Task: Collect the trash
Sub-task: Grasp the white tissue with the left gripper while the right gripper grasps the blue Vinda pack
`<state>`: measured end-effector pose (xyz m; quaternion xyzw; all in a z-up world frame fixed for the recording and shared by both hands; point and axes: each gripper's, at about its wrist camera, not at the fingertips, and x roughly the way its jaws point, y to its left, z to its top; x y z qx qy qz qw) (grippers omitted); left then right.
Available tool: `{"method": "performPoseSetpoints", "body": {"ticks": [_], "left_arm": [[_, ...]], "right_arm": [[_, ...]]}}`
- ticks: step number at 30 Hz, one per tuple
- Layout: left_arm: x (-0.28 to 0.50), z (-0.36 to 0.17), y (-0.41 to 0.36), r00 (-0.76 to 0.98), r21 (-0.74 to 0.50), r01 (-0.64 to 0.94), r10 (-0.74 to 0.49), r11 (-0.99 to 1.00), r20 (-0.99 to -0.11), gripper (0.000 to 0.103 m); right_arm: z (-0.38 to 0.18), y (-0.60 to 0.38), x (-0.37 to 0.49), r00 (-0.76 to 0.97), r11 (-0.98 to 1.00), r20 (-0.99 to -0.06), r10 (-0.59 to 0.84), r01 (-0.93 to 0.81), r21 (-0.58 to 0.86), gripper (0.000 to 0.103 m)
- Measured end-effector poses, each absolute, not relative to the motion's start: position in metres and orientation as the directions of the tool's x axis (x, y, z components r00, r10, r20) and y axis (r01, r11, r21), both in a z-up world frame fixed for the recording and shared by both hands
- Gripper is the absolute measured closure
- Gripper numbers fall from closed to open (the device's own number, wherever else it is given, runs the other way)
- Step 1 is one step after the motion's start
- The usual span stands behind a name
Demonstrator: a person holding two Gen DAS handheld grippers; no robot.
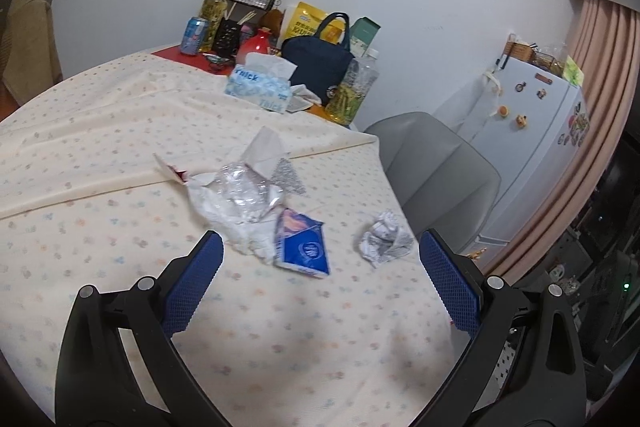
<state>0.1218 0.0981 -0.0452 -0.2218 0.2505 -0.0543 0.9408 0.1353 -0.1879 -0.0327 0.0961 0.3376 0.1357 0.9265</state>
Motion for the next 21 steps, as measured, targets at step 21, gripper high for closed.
{"method": "performPoseSetpoints", "body": {"ticks": [21], "left_arm": [[0.143,-0.084,0.149,0.779,-0.439,-0.057,-0.236,0.896,-0.582,0.014]], "right_arm": [[-0.046,-0.132,0.173,0.639,0.927,-0.673,0.373,-0.286,0.243,0.026]]}}
